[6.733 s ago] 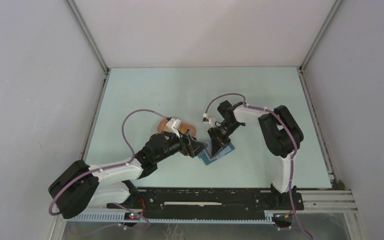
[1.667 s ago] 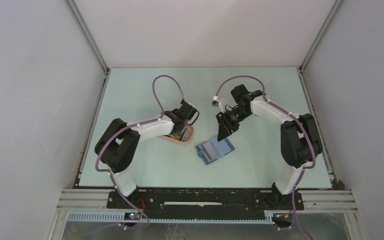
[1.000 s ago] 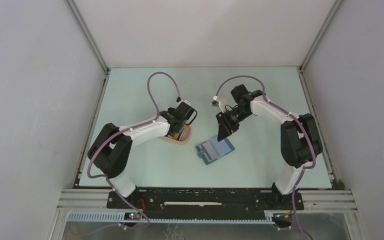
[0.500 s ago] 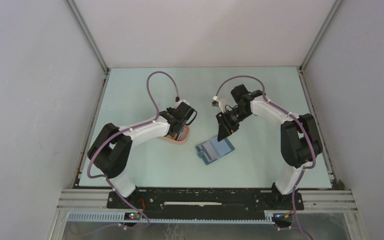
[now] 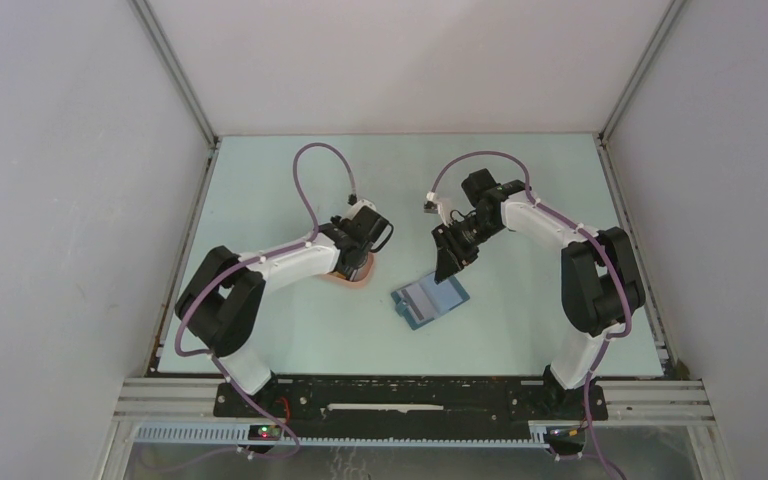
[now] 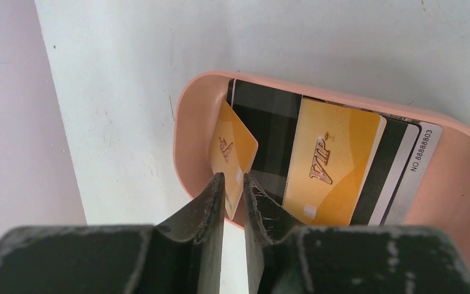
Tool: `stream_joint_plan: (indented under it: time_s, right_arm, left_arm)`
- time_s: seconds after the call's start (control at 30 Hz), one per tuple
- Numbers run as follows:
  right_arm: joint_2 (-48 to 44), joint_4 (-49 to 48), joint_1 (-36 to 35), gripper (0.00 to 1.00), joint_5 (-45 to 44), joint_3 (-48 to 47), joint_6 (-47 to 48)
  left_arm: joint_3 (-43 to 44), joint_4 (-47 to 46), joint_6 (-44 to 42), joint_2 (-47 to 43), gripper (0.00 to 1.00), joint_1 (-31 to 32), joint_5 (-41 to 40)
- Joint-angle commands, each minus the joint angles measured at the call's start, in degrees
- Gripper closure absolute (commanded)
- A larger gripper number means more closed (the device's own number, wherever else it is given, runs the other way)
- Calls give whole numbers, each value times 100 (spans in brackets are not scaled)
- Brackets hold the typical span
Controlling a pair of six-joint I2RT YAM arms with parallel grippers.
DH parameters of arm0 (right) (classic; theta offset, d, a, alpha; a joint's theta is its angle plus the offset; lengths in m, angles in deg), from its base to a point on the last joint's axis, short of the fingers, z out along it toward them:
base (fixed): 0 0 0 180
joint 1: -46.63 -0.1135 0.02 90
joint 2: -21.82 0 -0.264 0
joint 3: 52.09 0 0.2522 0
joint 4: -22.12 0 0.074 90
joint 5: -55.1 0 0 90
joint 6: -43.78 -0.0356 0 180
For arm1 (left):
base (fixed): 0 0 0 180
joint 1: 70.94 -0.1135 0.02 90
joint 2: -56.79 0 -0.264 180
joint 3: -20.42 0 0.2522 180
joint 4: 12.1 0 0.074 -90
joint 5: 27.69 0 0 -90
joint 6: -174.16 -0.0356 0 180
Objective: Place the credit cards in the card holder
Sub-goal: Move the storage box to the center of the board.
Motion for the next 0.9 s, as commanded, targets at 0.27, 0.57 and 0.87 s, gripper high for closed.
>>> stream_joint_plan:
  time_s: [0.27,0.57,0.87]
  right_arm:
    - [-83,48,9,56,153,-125,122]
    - [-79,54,9,56,166,-124,119]
    - [-79,50,9,56,179,-124,123]
  left_arm:
    - [-188,-79,-66,68,79,-48,-504]
    - [-322,-264,-201,3,82,-51,-606]
    - [-441,-446,-410,-17,82,-48,-917]
